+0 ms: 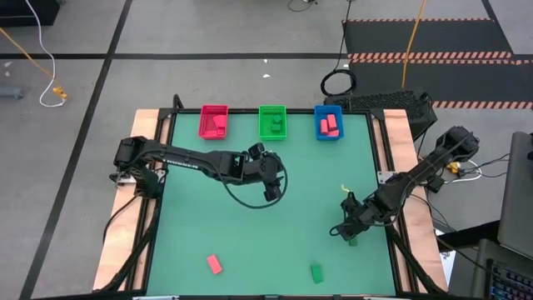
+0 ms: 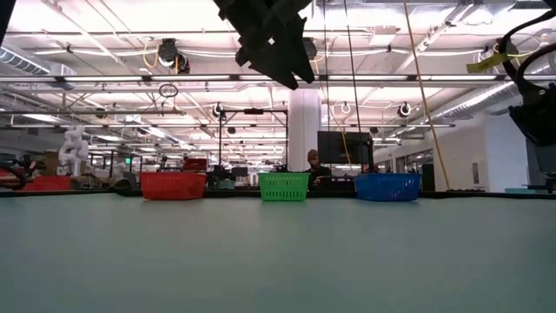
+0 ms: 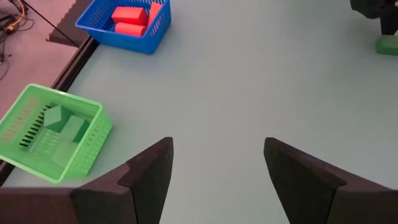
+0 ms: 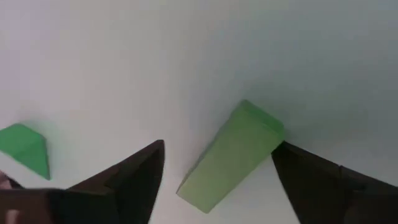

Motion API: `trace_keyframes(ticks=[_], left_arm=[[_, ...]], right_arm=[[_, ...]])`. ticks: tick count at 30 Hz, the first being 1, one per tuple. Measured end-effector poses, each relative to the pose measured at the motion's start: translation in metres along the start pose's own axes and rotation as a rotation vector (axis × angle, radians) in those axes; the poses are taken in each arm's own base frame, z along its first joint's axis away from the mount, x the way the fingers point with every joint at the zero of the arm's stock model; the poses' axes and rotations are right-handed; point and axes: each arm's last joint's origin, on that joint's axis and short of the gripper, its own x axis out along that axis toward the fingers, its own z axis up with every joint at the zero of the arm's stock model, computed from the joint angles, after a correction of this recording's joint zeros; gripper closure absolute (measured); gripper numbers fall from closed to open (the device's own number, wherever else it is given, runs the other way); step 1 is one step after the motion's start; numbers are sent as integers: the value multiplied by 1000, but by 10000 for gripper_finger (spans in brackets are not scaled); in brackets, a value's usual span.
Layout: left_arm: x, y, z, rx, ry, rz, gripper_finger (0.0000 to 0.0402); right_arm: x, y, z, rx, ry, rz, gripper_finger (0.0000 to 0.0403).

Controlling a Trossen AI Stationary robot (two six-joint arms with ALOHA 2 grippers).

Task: Sort & place blocks by color
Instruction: Put the green block into the green basket

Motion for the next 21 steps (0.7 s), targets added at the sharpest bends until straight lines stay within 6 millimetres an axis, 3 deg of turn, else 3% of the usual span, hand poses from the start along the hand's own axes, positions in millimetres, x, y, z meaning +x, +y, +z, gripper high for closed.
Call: trace_keyframes(ticks=[8,12,21], left_arm=[[0,0,0,0,0,0,147],[-1,-2,0,3,0,-3,147],[-1,-3,-1,5,0,-6,147]], right_arm=[[-1,-11,1,11,-17,-105,253],[-1,-14,2,12,-22,-136,301],[-12,-10,0,-42,-29,-10,290]])
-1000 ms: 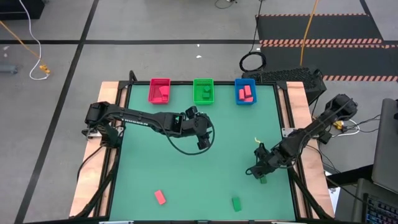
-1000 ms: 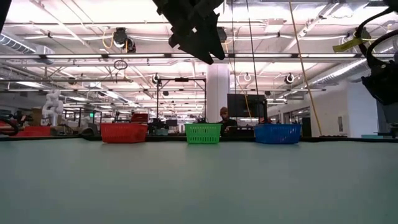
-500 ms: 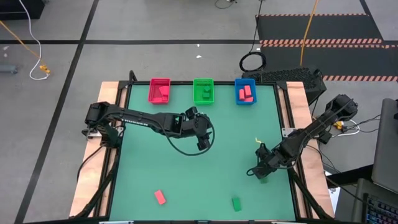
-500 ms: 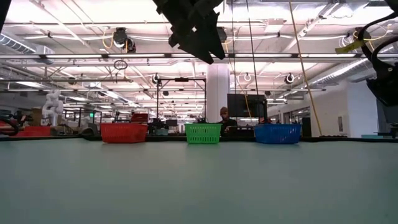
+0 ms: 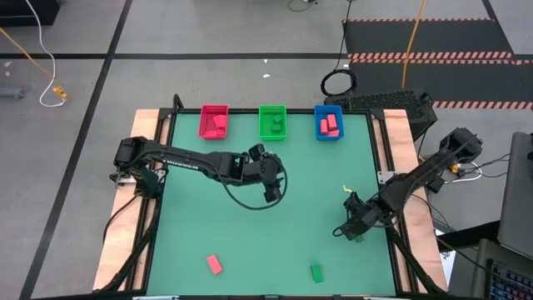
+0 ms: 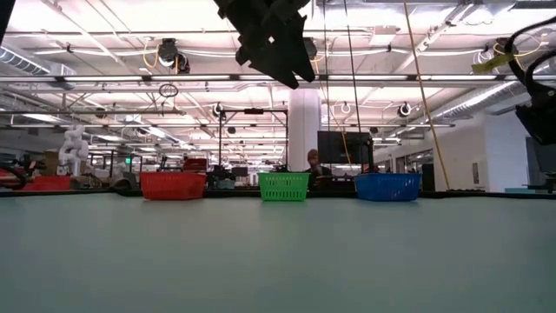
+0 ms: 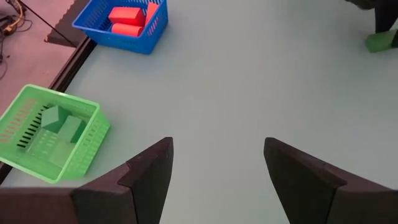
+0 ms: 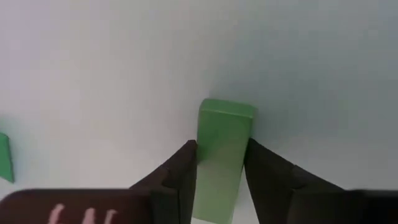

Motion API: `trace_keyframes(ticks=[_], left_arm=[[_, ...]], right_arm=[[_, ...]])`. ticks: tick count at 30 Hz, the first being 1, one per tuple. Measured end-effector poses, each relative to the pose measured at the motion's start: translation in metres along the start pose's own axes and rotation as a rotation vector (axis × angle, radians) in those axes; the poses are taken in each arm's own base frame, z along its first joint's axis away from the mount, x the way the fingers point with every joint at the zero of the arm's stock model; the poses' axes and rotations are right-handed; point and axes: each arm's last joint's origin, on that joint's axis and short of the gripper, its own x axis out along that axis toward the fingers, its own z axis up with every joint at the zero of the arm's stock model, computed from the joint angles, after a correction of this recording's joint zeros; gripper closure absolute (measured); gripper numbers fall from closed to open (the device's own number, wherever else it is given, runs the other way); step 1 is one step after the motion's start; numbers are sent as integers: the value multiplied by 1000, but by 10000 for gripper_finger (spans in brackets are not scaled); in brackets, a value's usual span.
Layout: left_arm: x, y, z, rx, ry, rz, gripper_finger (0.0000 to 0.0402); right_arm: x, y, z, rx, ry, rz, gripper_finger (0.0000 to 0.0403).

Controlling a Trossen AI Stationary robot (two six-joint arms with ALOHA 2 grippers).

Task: Sort & place blocks by color
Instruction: Put the green block into the green basket

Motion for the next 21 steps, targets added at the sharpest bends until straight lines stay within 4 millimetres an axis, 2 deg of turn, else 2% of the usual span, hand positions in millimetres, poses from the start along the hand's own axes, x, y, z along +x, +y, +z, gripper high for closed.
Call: trace_keyframes(ticks=[7,12,15,21], left_arm=[[0,0,0,6,0,-1,147],[0,0,0,9,-4,-2,147],[-1,-3,3,25,-33,-11,147],[-7,-16,17,65,-198,-57,147]], right_arm=[[-31,9,3,-81,-147,299,306],[-57,13,15,-184,-416,482,301],[-71,11,26,-248,-629,494,301],[-94,13,50,-310,-1103,370,301]])
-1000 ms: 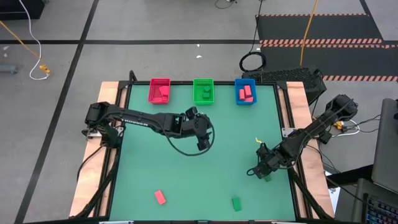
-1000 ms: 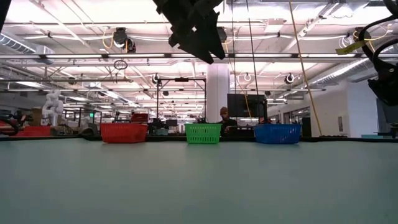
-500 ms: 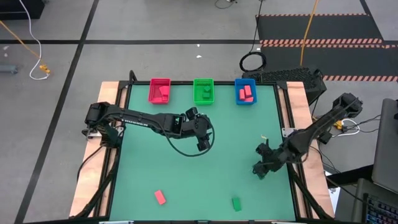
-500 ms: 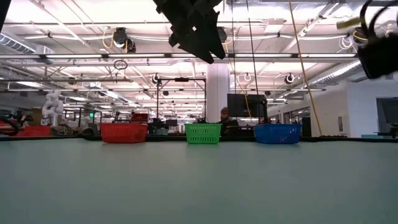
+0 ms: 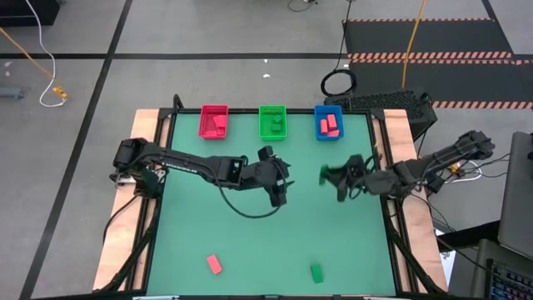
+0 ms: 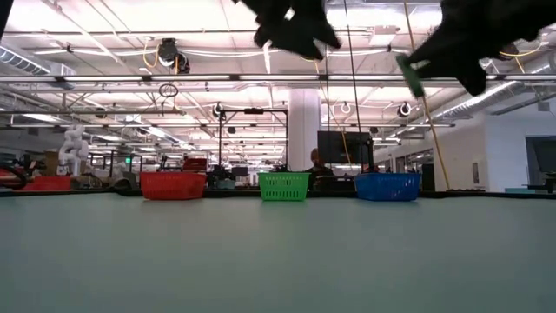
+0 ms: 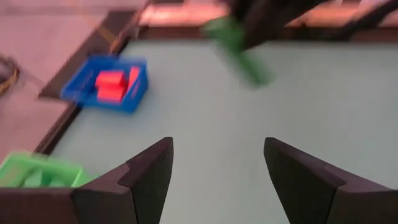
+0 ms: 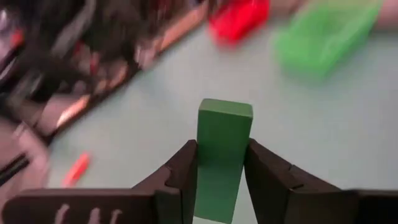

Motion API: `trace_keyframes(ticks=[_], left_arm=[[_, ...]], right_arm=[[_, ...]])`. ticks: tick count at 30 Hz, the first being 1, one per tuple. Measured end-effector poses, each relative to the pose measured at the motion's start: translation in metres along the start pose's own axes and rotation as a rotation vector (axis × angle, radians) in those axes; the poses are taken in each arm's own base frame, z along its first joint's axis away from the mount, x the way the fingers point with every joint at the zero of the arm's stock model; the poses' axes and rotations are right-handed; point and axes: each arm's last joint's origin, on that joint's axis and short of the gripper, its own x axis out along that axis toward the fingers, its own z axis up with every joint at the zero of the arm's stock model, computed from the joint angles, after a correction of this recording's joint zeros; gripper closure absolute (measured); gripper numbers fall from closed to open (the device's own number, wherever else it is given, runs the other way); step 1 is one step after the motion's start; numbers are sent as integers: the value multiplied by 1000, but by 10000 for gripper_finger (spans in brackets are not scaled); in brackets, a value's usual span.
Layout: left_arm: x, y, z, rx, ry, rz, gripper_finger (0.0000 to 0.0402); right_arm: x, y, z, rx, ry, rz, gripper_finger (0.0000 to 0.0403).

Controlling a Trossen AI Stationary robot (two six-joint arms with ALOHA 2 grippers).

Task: Sort & place blocks by color
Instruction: Put the green block into the green basket

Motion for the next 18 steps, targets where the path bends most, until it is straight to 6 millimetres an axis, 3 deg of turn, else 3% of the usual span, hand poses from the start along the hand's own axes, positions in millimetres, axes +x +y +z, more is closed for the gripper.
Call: trace_keyframes(ticks=[4,8,13,18], left_arm=[[-3,-10,12,-28,-135,-23,147],[-6,-13,18,-48,-198,60,147],[-10,-13,20,-35,-230,239,147],[-11,-13,24,-30,-262,282,147]], right_arm=[[7,8,23,-106,-230,-10,300],[15,18,44,-127,-411,20,302],[31,24,47,-167,-468,74,301],[43,27,47,-181,-496,121,301]])
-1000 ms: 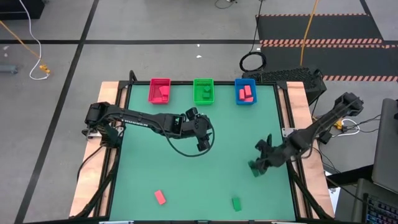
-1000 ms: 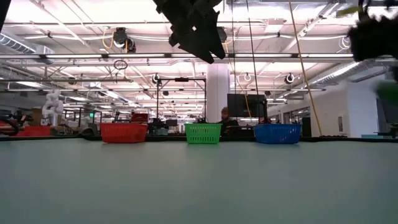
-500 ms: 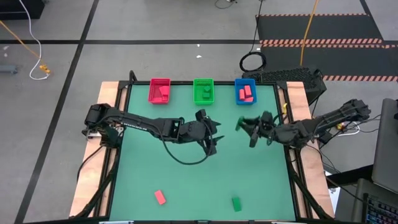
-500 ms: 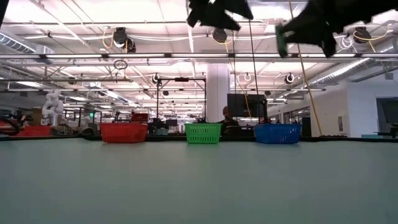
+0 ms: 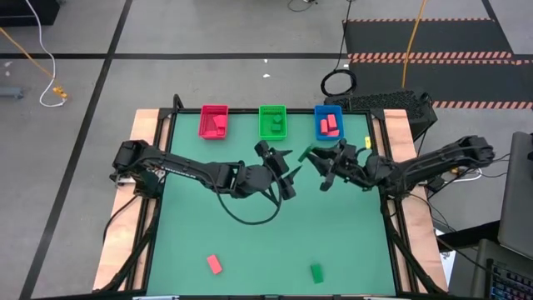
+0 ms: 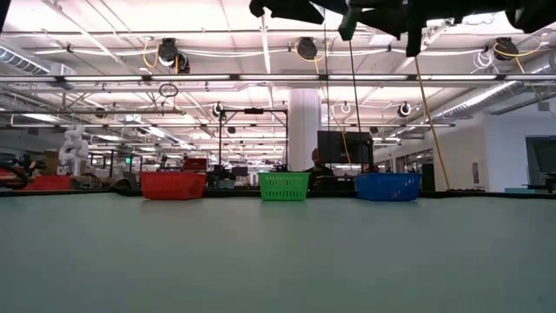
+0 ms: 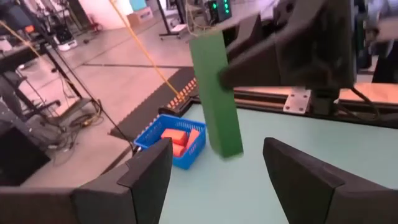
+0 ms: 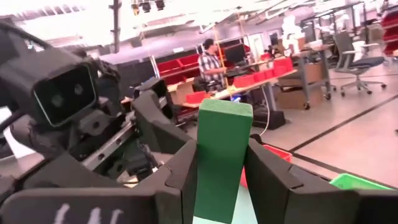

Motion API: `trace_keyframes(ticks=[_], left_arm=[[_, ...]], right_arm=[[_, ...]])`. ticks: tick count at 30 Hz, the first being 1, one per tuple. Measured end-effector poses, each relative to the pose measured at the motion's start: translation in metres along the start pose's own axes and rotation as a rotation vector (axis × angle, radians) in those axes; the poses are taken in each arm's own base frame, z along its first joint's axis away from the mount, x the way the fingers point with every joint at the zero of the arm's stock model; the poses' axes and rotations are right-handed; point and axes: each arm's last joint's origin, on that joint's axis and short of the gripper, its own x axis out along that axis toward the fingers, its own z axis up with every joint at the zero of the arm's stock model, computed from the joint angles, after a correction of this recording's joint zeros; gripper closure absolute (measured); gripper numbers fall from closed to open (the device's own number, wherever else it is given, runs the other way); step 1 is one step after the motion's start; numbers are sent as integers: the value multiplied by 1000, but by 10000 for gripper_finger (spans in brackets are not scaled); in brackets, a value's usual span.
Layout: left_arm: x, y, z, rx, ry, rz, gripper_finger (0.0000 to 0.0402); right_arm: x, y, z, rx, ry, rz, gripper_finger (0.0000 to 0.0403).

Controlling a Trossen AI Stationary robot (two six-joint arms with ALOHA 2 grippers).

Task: Sort & place blocks by color
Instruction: Put the green block into the green basket

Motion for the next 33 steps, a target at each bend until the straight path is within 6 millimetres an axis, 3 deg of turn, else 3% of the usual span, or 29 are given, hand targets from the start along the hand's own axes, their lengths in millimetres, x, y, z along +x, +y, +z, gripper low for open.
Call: trace_keyframes(ticks=[10,21,24,30,33], left_arm=[[4,-3,0,-29,-27,2,147],[20,-7,-15,-37,-2,86,152],[19,-6,-14,-40,-4,105,193],[18,-7,-14,-8,1,120,350],[18,-7,-14,-5,3,117,350]], right_arm=[[12,0,-5,31,-55,44,301],[16,0,-9,33,-50,62,301],[16,0,-10,28,-41,59,301],[16,-1,-10,25,-39,51,300],[16,-1,-10,8,-39,49,301]])
